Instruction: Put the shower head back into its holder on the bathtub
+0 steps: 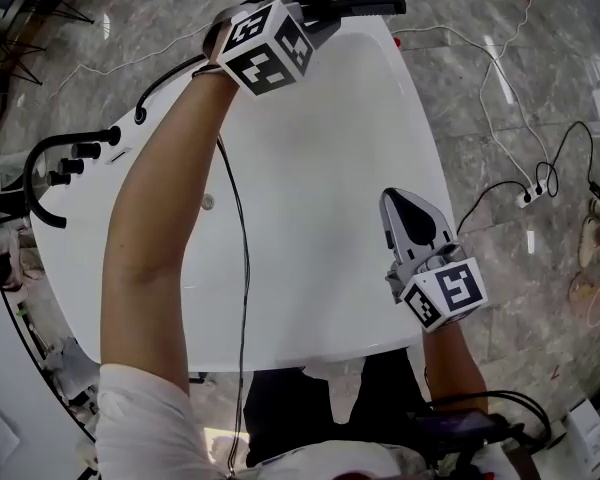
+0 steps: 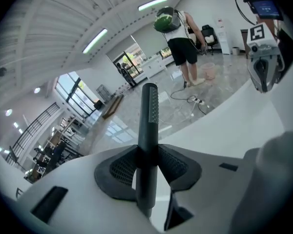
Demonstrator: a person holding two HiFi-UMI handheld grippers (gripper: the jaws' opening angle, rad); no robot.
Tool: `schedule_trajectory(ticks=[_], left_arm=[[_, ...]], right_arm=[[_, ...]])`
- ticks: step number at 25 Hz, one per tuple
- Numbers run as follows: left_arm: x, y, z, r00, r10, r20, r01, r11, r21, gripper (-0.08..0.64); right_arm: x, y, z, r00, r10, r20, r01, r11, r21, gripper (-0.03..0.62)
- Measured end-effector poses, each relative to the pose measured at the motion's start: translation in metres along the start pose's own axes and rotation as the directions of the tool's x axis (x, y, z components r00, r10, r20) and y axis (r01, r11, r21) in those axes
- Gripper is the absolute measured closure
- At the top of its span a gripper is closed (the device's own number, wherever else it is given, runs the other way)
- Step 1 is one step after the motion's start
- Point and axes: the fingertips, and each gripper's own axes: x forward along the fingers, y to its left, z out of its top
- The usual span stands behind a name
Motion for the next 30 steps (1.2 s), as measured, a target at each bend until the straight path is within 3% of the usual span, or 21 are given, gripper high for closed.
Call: schedule_trajectory(ticks=[3, 7, 10, 13, 17, 23, 30], left_arm=[[-0.043, 0.021, 0.021, 0.991, 0.091, 0.102, -0.077, 0.989, -0.128, 0.422], [-0.106, 0.046, 0.029, 0.960, 0.212, 0.184, -0.147, 0.937, -0.316, 0.422], [-0.158, 0.065, 0.019, 0.924, 0.323, 0.206, -0.209, 0.876, -0.435, 0.422], [-0.215, 0.091, 0.002, 0.868, 0.448, 0.213, -0.277, 0.795, -0.540, 0.422], [-0.294, 0.128, -0.030, 0.787, 0.587, 0.190, -0.370, 0.695, -0.616, 0.422], [-0.400, 0.155, -0.073, 0.680, 0.719, 0.147, -0.442, 0.561, -0.701, 0.422], [-0.497, 0.162, -0.107, 0.602, 0.789, 0.118, -0.465, 0.468, -0.751, 0.422]], right_arm=[[-0.004, 0.013, 0.007, 1.000, -0.015, -0.008, 0.015, 1.000, 0.009, 0.586], [-0.005, 0.036, 0.019, 1.000, -0.016, -0.012, 0.016, 1.000, 0.002, 0.586], [-0.003, 0.057, 0.032, 1.000, -0.007, -0.004, 0.007, 1.000, -0.011, 0.586], [-0.001, 0.079, 0.037, 1.000, 0.012, -0.002, -0.012, 1.000, -0.013, 0.586], [0.007, 0.108, 0.036, 0.999, 0.035, -0.016, -0.035, 0.999, -0.002, 0.586], [0.033, 0.151, 0.046, 0.997, 0.071, -0.029, -0.071, 0.997, -0.019, 0.586], [0.050, 0.215, 0.062, 0.994, 0.104, -0.040, -0.106, 0.993, -0.051, 0.586]])
